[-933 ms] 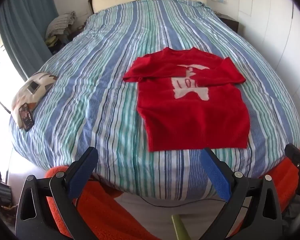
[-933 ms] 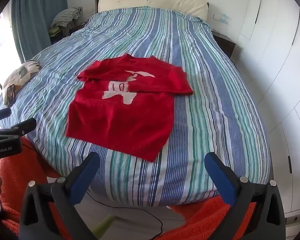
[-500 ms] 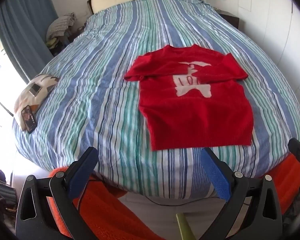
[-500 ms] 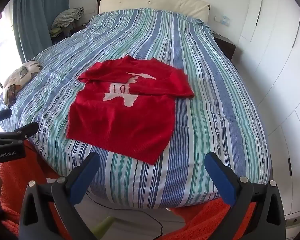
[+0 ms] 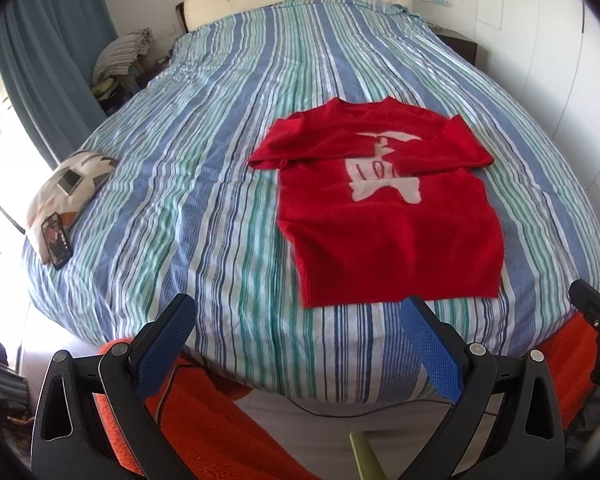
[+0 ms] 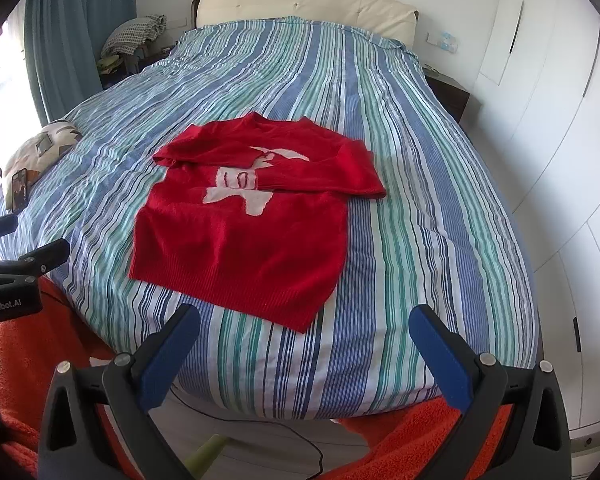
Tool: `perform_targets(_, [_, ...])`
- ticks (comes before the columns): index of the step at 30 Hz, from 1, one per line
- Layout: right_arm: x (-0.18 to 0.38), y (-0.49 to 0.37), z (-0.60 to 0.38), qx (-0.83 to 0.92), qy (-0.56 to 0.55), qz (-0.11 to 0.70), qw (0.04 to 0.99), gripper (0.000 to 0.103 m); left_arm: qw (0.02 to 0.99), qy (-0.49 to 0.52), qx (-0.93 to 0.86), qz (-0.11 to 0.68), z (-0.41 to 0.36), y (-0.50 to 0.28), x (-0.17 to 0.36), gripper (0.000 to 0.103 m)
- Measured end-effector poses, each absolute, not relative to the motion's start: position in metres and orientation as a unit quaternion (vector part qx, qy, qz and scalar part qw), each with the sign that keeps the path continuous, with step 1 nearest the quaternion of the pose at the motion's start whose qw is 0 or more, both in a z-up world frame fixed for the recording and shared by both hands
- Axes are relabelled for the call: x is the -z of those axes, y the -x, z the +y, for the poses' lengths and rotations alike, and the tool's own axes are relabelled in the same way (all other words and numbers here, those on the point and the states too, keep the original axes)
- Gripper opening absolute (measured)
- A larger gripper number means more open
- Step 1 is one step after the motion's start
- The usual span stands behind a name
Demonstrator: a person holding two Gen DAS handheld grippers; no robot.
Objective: Fold small clothes
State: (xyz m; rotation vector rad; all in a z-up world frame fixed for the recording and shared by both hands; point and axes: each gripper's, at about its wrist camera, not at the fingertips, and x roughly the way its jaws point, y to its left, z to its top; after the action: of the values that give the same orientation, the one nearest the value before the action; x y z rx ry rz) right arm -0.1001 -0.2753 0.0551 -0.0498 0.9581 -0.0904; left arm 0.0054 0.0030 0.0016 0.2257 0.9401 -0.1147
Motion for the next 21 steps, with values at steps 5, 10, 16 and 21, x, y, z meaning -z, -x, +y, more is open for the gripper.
perform_targets(5, [-0.0542,0.1010,-0.2743,0.046,0.025,0.462,0.885,0.103,0.886,-0.093,0.064,0.449,0.0043,-0.0041,-0.0046,0.102])
perform_targets(10, [-0.0541,0.1021,-0.2728,0.046,0.024,0.463,0.885,0.103,0.887,-0.087,0.072,0.448,0.0029,-0.0019,-0.0062,0.102])
perform_targets(16, [-0.0524,0.1022,-0.2713,0.045,0.023,0.465,0.884,0.103,0.887,-0.095,0.076,0.445,0.0001,0.0006,-0.0056,0.102])
perform_targets(21, [-0.0505,0.1023,-0.2702,0.044,0.020,0.468,0.882,0.103,0.888,-0.095,0.073,0.444,0.0009,0.0004,-0.0055,0.102])
